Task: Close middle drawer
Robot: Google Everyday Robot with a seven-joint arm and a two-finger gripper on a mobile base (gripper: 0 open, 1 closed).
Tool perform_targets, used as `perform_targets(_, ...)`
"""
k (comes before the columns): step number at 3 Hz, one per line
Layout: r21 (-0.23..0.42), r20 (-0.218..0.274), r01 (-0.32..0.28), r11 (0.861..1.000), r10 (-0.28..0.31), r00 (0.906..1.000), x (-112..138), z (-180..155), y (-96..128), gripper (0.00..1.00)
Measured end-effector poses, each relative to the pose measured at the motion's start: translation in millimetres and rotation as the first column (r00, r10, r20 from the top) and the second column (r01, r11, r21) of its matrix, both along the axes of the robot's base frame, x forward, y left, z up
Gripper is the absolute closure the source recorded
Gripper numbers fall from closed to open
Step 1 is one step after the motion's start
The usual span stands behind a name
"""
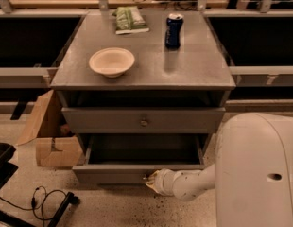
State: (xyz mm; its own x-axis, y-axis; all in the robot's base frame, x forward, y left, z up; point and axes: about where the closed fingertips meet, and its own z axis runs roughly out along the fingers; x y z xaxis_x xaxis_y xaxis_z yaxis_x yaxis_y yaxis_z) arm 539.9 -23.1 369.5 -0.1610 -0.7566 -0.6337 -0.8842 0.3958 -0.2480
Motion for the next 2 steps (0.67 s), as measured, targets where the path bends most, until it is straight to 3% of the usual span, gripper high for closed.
perform_targets(1, 0.000, 0.000, 0.000, 1.000, 0.000, 1.0000, -0.2, 0.0, 0.0, 0.84)
perform_targets(2, 0.000, 0.000, 0.000, 1.000, 0.000, 1.0000, -0.2, 0.0, 0.0, 0.60)
